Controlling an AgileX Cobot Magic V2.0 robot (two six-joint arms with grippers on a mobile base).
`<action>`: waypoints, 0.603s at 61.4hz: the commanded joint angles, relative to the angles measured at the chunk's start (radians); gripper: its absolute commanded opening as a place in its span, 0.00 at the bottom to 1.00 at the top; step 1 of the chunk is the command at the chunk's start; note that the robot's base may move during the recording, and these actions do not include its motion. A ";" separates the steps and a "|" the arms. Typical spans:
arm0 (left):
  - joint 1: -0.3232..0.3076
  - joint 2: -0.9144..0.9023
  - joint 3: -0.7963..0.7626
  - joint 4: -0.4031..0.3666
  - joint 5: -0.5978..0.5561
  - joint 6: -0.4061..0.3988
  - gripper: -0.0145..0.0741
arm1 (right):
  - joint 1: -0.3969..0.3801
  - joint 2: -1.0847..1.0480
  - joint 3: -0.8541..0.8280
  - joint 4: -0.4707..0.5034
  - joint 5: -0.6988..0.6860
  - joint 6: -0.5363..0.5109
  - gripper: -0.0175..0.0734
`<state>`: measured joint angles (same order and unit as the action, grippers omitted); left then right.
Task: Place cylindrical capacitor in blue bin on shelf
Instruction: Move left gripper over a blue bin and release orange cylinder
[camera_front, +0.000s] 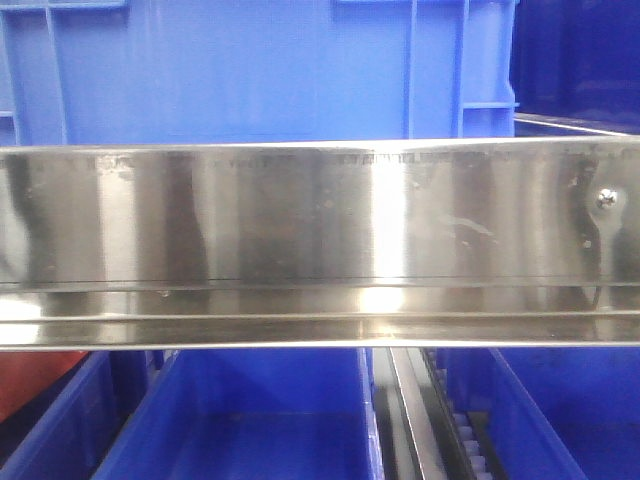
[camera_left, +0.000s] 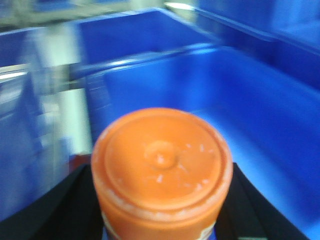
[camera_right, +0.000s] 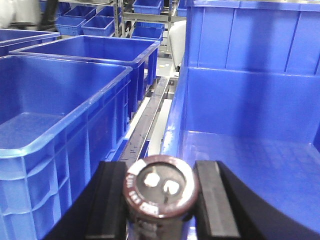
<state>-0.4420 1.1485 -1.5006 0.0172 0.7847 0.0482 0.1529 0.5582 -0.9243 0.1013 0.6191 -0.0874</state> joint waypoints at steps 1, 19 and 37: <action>-0.069 0.116 -0.083 -0.011 0.001 0.004 0.04 | 0.001 -0.004 0.000 -0.008 -0.028 -0.001 0.09; -0.138 0.417 -0.217 -0.011 0.005 0.004 0.04 | 0.001 -0.004 0.000 -0.008 -0.028 -0.001 0.09; -0.138 0.535 -0.233 -0.011 0.005 0.004 0.34 | 0.001 -0.004 0.000 -0.008 -0.036 -0.001 0.09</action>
<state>-0.5758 1.6771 -1.7199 0.0070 0.8018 0.0536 0.1529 0.5582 -0.9243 0.1013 0.6151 -0.0874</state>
